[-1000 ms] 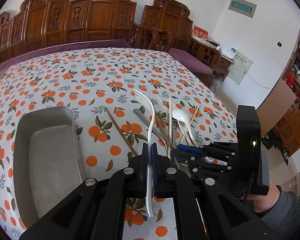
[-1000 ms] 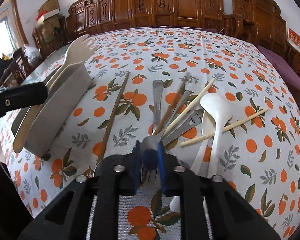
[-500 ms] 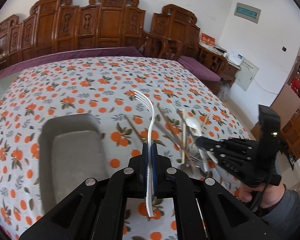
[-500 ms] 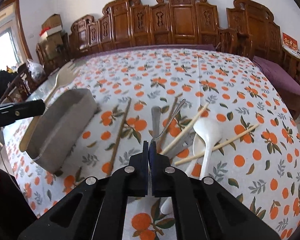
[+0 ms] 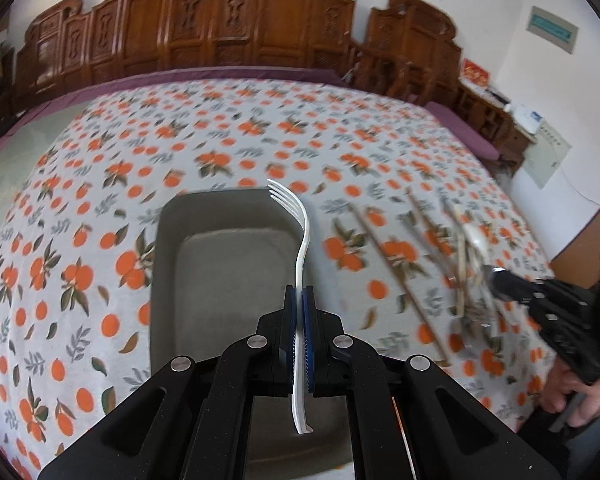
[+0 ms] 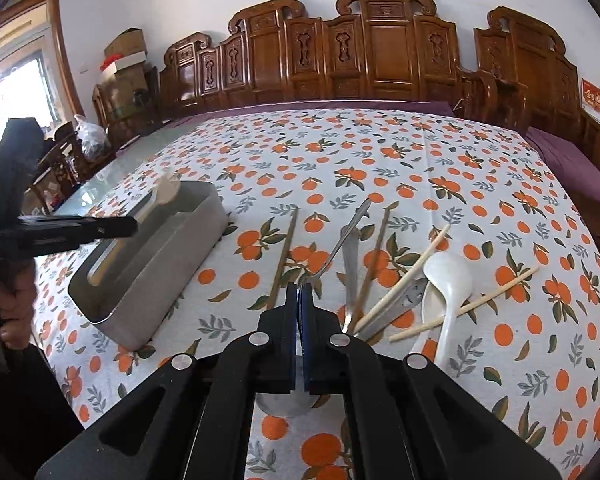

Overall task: Organize utensils
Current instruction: 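Carry the white fork with the left tool over the grey tray, then lower the fork into the tray and open the left tool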

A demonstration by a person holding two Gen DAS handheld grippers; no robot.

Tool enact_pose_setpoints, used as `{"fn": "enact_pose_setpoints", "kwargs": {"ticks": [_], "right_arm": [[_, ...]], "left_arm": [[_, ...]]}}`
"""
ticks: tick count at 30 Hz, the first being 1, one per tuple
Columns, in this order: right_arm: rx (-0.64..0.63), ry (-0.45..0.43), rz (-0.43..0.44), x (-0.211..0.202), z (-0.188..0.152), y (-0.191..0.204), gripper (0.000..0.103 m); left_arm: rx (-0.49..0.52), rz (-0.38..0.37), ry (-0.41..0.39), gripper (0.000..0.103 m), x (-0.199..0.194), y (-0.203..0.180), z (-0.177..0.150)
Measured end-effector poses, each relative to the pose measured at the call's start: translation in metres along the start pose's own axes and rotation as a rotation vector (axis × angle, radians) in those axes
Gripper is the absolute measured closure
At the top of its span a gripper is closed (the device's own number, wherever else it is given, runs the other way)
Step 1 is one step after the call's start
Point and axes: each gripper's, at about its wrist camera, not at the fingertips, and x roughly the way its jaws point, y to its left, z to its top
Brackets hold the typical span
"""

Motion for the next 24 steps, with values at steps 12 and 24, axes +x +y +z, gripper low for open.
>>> {"fn": "enact_pose_setpoints", "kwargs": {"ticks": [12,24], "right_arm": [[-0.018,0.004,0.028,-0.001,-0.001,0.010,0.100],[-0.035,0.001,0.036,-0.004,0.002,0.023,0.100]], "left_arm": [[-0.034,0.090,0.117,0.100,0.037,0.022,-0.011],[-0.019,0.099,0.041,0.099,0.002,0.020,0.005]]}}
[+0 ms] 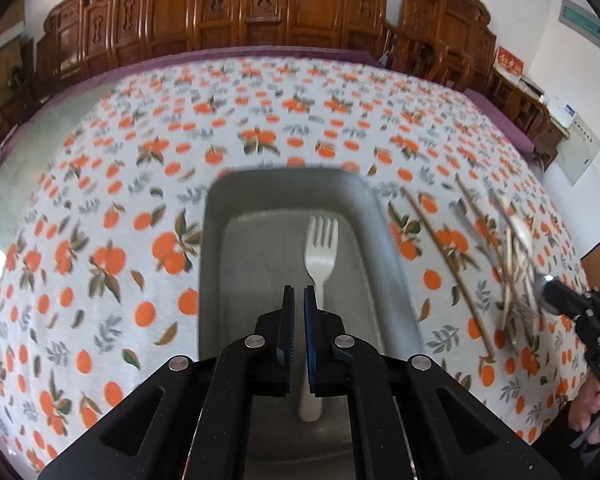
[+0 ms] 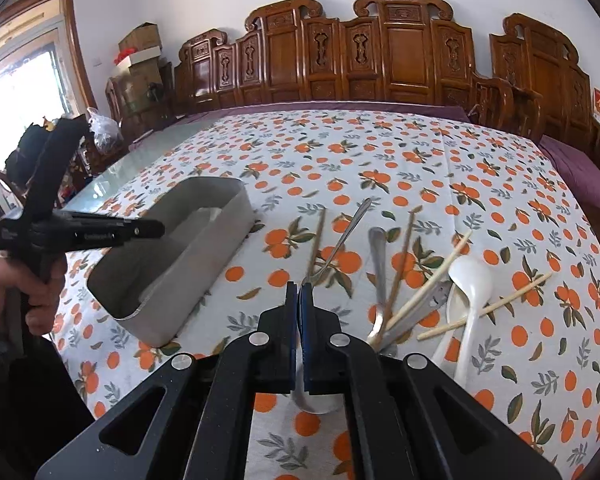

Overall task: Organize utensils
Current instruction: 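Lower the fork into the tray and open the left tool, then withdraw the left tool from the tray back toward the utensils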

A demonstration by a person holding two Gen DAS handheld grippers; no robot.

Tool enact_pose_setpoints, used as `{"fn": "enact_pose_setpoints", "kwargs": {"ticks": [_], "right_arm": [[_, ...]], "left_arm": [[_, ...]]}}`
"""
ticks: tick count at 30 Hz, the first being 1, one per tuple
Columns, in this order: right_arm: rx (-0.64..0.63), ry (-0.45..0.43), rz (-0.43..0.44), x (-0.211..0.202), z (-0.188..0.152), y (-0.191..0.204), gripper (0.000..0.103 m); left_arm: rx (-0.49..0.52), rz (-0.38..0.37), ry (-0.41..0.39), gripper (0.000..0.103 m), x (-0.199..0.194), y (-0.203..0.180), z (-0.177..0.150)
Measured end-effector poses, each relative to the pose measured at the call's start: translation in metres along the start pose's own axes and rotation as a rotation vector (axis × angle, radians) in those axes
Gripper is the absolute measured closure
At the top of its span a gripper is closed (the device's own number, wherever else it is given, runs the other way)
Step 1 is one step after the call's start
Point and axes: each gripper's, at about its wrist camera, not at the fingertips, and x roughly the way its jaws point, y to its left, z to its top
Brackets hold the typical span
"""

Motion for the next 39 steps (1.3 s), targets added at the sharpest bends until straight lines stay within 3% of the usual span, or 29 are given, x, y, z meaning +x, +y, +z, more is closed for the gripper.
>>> {"fn": "enact_pose_setpoints", "kwargs": {"ticks": [11,21,34,39], "right_arm": [[-0.066,-0.030,0.097,0.001,0.023,0.057,0.100],[-0.122,0.004,0.172,0.019,0.037,0.106,0.100],[-0.107,0.118,0.254,0.088,0.042,0.145,0.100],[-0.105,0.164,0.247,0.109,0.036,0.158,0.100]], "left_arm": [[0.016,-0.016,-0.104,0.099,-0.055,0.013,0.003],[-0.008,-0.003,-0.108,0.099,-0.054,0.040,0.001],[-0.065,0.019,-0.071,0.099,-0.039,0.070,-0.002],[-0.076,0.032,-0.070,0.099,-0.038,0.076,-0.002]]}}
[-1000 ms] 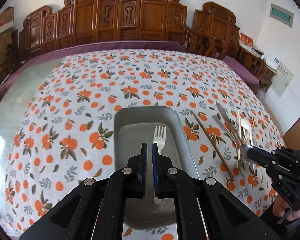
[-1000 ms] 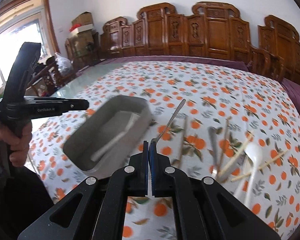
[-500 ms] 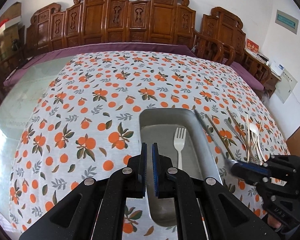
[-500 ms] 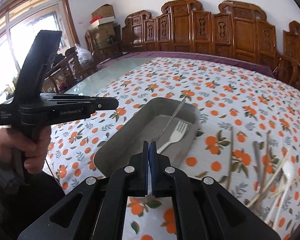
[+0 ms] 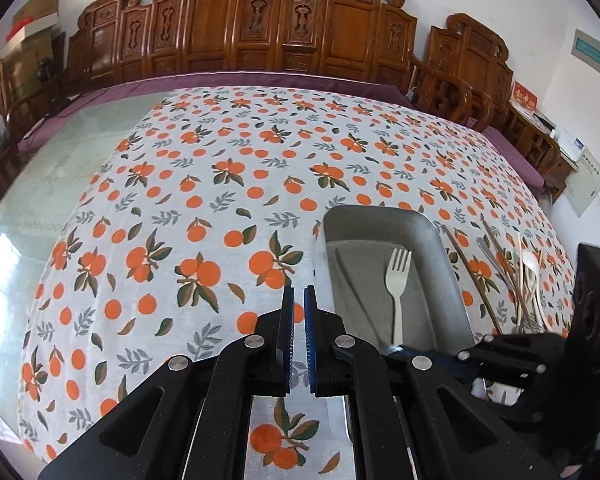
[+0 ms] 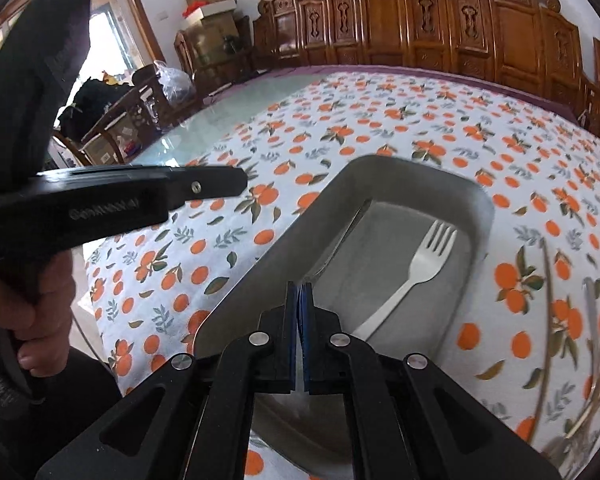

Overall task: Organize utensils
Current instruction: 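Withdraw the left tool from the tray back toward the utensils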

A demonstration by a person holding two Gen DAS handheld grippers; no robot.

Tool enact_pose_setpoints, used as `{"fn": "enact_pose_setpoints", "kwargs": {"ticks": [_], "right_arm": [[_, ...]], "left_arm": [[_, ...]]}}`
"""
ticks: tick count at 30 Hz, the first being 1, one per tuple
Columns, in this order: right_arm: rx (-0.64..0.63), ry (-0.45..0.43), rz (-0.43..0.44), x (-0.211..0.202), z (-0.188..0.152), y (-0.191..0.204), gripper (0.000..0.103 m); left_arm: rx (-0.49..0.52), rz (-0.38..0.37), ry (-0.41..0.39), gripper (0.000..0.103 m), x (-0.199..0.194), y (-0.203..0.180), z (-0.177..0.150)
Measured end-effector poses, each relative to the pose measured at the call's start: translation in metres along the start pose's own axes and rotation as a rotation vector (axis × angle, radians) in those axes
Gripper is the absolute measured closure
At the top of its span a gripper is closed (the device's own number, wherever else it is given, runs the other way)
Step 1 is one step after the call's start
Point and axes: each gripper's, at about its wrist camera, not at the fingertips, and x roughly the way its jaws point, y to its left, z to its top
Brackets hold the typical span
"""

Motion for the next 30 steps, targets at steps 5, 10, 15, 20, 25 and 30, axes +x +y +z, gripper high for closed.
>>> {"fn": "enact_pose_setpoints", "kwargs": {"ticks": [5,10,15,20,25,30], "right_arm": [[0.016,-0.001,0.003,0.006,-0.004,0.003,0.098],[0.035,-0.030,0.005,-0.006,-0.003,-0.005,0.097],[0.051,-0.075,-0.041,-0.040,-0.005,-0.023,0.097],[0.068,-0.127,-0.144,-0.091,-0.013,-0.057,0.097],[0.087,-0.141,-0.256,-0.127,-0.027,-0.097,0.097],[0.097,-0.119,-0.359,-0.137,-0.044,-0.130,0.097]], "left_arm": [[0.002,-0.001,0.001,0.099,0.001,0.001,0.000],[0.009,-0.001,0.004,0.099,0.001,-0.002,-0.001],[0.019,-0.026,-0.005,0.099,0.001,-0.014,-0.001],[0.038,-0.068,-0.022,0.087,-0.002,-0.032,-0.001],[0.068,-0.102,-0.035,0.075,-0.005,-0.053,-0.002],[0.101,-0.136,-0.050,0.055,-0.005,-0.078,-0.002]]}}
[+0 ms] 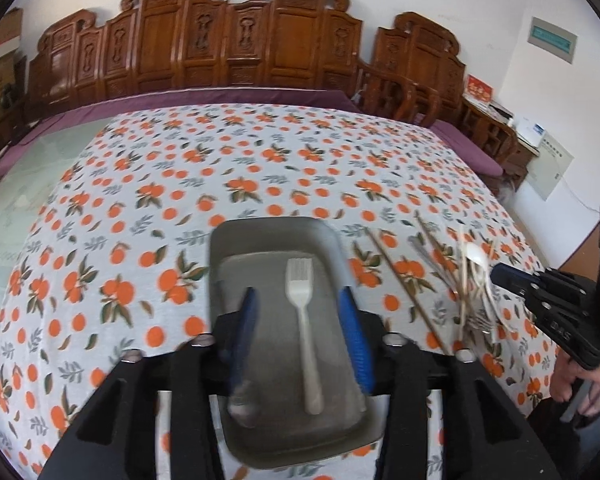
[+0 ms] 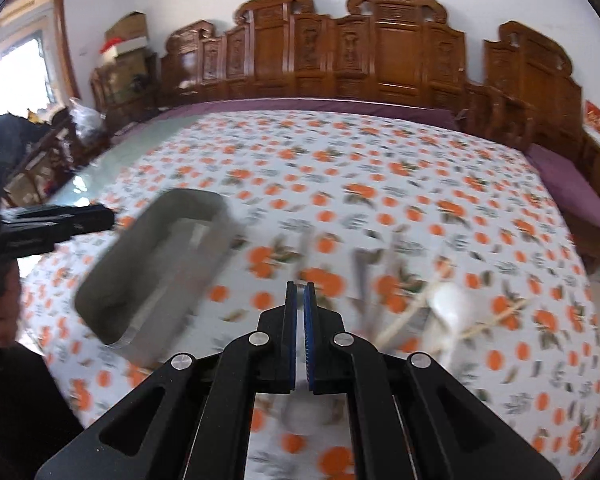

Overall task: Organize utensils
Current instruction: 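Withdraw the left tool from the tray back toward the utensils, then close the right tool on a wooden chopstick in the pile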

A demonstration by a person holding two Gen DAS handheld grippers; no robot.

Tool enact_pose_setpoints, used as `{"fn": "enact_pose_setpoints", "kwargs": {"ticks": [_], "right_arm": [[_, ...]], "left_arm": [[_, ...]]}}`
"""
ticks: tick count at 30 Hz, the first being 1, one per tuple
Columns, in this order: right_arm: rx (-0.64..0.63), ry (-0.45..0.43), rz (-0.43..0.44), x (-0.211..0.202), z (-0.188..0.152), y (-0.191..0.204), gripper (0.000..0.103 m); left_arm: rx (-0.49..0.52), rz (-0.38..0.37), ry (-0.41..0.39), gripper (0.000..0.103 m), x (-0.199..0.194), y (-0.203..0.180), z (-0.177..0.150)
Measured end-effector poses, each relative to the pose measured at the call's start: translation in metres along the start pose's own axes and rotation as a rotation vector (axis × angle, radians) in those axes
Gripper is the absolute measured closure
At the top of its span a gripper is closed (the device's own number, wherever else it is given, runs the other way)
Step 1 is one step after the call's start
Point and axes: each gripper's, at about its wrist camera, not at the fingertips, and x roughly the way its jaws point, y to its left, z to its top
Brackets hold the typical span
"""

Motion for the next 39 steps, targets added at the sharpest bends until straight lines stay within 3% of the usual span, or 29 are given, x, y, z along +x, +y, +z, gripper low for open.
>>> {"fn": "enact_pose_setpoints", "kwargs": {"ticks": [2,4,16,20,32,39], "right_arm": [[0.013,0.010,-0.020,0.005,-0.005,-0.010,0.076],[0.033,0.012,-0.022,0.012,-0.013,-0.018,0.074],[0.063,0.117,-0.035,0.044,-0.040,-0.036,0.076],[0.078,0.135,-0.042,0.052,-0.042,-0.043,0.084],[0.139,0.147,-0.017,0.054,-0.039,-0.054,0.097],[0.155,0.123,-0.007,0.042,-0.039,-0.065,0.097]], "left_arm": [[0.014,-0.007,-0.001,0.048,0.002,-0.010,0.001],[0.032,-0.022,0.002,0.047,0.006,-0.022,0.001],[0.120,-0.049,0.035,0.045,0.024,-0.069,-0.013],[0.135,-0.053,0.042,0.045,0.027,-0.078,-0.017],[0.203,-0.042,0.041,0.045,0.032,-0.102,-0.028],[0.213,-0.025,0.037,0.045,0.036,-0.116,-0.031]]}}
